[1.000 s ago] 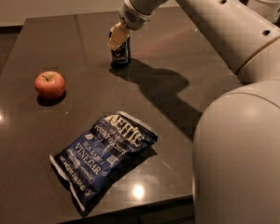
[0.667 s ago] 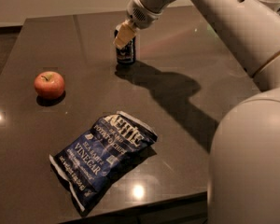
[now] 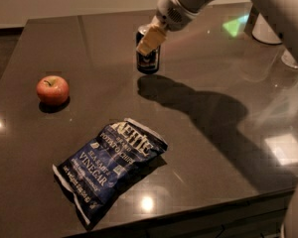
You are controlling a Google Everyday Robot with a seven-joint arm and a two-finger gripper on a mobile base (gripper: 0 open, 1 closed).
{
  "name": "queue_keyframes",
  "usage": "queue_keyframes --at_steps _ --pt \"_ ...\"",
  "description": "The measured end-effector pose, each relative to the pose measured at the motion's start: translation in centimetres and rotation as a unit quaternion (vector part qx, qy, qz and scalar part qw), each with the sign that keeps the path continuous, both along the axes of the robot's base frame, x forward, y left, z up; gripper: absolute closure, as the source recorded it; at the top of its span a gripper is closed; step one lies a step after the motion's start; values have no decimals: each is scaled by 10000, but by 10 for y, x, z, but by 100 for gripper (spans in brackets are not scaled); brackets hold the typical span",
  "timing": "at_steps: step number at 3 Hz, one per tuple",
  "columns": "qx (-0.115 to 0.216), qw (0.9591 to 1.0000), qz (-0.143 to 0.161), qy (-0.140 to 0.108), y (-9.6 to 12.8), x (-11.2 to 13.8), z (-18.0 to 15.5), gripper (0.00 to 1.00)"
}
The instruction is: Move pepsi can near blue chip bag
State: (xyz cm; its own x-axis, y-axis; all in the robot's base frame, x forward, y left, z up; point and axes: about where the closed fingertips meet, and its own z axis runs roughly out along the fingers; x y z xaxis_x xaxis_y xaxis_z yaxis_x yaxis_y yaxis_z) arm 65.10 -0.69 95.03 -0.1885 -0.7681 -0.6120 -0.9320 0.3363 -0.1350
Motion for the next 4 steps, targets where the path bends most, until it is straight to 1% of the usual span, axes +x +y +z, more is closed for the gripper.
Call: queue_keyframes --at_steps 1,2,3,4 --pt "-88 9997 225 -41 -20 -34 2 100" --pt "-197 9988 446 -86 -26 -64 -5 100" --pt "-296 9970 709 -91 -23 -91 -13 100" --pt "-352 9949 941 -51 -18 -111 -18 100"
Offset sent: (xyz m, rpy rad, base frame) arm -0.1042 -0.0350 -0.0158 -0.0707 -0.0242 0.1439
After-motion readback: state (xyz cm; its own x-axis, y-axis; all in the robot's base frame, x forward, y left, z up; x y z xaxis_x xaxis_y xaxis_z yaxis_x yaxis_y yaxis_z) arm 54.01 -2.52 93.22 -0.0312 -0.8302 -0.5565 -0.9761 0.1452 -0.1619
